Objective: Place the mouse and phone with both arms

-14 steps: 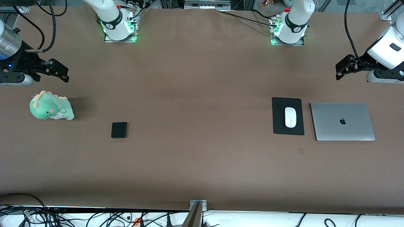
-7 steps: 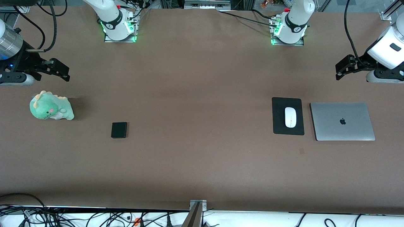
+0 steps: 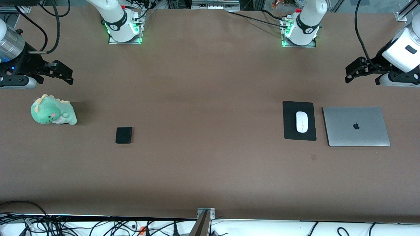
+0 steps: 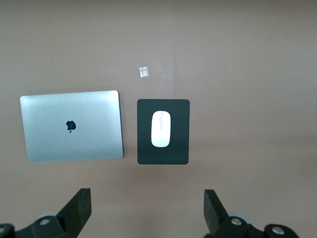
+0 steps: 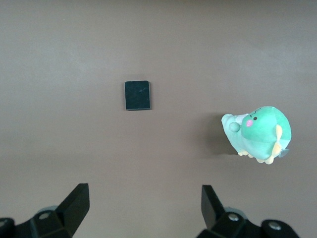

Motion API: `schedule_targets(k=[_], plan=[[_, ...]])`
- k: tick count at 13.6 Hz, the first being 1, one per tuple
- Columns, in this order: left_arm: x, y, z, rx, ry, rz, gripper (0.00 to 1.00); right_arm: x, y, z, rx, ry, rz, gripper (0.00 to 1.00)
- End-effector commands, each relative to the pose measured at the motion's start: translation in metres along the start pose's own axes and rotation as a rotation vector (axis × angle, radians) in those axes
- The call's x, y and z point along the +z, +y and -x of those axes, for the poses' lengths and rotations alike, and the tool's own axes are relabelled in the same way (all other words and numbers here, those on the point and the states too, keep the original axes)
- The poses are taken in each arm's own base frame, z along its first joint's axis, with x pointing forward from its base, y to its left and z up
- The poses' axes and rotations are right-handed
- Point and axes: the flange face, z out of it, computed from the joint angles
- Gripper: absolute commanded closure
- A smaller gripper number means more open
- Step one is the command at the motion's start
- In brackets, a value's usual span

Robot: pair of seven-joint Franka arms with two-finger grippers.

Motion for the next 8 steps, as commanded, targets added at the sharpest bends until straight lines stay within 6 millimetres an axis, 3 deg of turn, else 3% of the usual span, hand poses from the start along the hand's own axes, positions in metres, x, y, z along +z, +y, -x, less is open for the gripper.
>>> schedule_targets(k=[1,8], plan=[[-0.0011,-0.0013,-0.0010,-0.001,-0.023,0.015,0.00,-0.0057,-0.0030,-0.0009,-0.010,-0.004,0.010,0.00],[0.0000,0.0008,0.0005,0.006,-0.035,0.011,0.00,-0.0058,-0.0055,-0.0007,-0.014,-0.004,0.009,0.00]])
